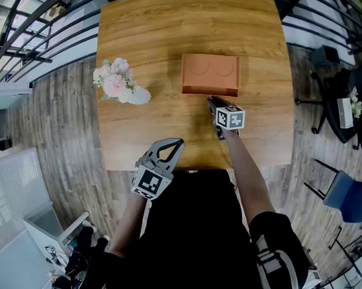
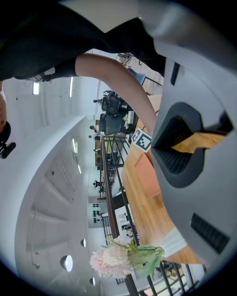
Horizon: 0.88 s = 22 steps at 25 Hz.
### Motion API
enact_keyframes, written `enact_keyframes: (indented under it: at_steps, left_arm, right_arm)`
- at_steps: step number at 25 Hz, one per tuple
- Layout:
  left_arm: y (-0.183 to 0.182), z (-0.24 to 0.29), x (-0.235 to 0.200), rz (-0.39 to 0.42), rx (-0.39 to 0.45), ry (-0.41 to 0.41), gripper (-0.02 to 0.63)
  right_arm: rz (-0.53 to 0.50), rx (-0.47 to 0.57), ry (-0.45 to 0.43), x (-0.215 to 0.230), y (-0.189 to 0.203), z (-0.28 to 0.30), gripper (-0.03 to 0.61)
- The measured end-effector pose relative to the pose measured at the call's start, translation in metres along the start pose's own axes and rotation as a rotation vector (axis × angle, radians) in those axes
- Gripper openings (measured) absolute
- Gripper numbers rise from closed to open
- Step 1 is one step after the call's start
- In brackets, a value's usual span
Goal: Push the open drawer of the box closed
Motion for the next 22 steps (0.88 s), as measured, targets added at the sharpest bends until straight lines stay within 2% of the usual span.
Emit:
enact_keyframes:
  at_steps: [22]
  left_arm:
    - [-0.002, 0.0, -0.003, 0.021, -0.008, 0.005, 0.021]
  right_arm:
    - [0.013, 0.008, 0.007, 0.007, -0.022, 0.011, 0.081]
Point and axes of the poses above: the fingertips, and each gripper's own axes: z forward along the fingers, x to its right, y out of its underside, the point moved 2 cm from there along -z, backward along the fingers, and after that the axes turned 5 degrees about z, right-handed, at the moved point
